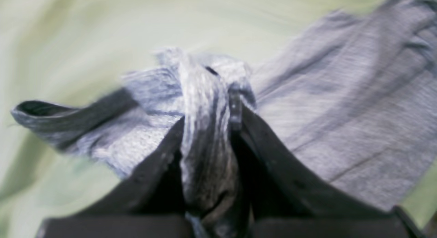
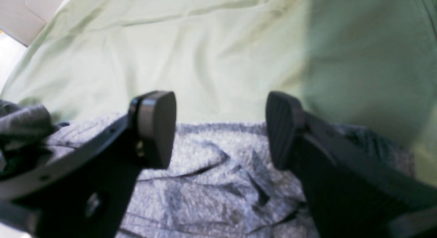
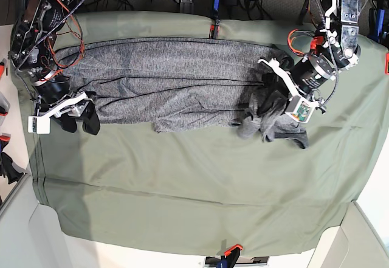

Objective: Fold the T-shirt properly
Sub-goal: 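Fold the held end over the strip toward the right gripper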

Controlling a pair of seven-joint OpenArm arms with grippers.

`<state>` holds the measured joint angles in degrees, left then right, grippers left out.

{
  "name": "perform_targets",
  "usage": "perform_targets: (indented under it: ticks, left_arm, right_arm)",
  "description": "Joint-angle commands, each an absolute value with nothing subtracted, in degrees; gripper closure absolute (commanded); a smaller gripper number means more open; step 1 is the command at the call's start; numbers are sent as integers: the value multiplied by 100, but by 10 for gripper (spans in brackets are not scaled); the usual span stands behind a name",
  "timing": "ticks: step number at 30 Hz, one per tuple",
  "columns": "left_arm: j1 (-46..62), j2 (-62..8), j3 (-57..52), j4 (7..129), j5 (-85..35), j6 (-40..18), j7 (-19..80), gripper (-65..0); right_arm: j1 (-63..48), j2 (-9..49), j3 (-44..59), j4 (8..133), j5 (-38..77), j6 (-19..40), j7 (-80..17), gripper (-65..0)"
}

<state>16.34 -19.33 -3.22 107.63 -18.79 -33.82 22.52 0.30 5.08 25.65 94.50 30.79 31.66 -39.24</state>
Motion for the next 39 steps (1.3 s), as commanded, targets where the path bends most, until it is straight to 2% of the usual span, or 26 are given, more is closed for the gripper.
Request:
perform_targets:
  ticks: [1, 8, 13, 16, 21, 22, 25, 27, 33, 39]
  left_arm:
    - [1623, -1984, -167, 10980, -1841, -3409, 2123, 0]
    - [1621, -1984, 1210, 11148, -1271, -3402, 2167, 0]
    - [1619, -1981, 2084, 11148, -845, -2856, 2117, 0]
    - [1603, -1984, 2377, 11139, -349, -2521, 2121, 0]
    - [1603, -1984, 2405, 11139, -296, -2467, 2119, 0]
    - [1603, -1984, 2405, 11139, -296, -2467, 2119, -29]
    - [1605, -1986, 2403, 11139, -333, -2467, 2171, -225]
    - [1603, -1984, 2403, 11155, -545, -2464, 2381, -285]
    - [1621, -1990, 2359, 11799, -1013, -2467, 2598, -286]
    - [1621, -2014, 1927, 12326, -1262, -2469, 2770, -286]
  right_arm:
    - [104, 569, 2576, 9539, 3186, 3190, -3798, -407]
    - [106, 569, 2576, 9539, 3120, 3188, -3800, -407]
    - [106, 572, 2582, 9539, 3105, 3183, -3798, -407]
    - [106, 572, 2582, 9539, 3098, 3173, -3798, -407]
    - [108, 572, 2580, 9539, 3103, 3175, -3795, -407]
    - [108, 572, 2580, 9539, 3103, 3175, -3798, -407]
    - [106, 572, 2580, 9539, 3105, 3175, -3798, -407]
    - [106, 569, 2580, 9539, 3120, 3175, -3798, -407]
    - [106, 569, 2580, 9539, 3461, 3181, -3846, -407]
    - [106, 554, 2410, 9542, 4274, 3343, -4403, -407]
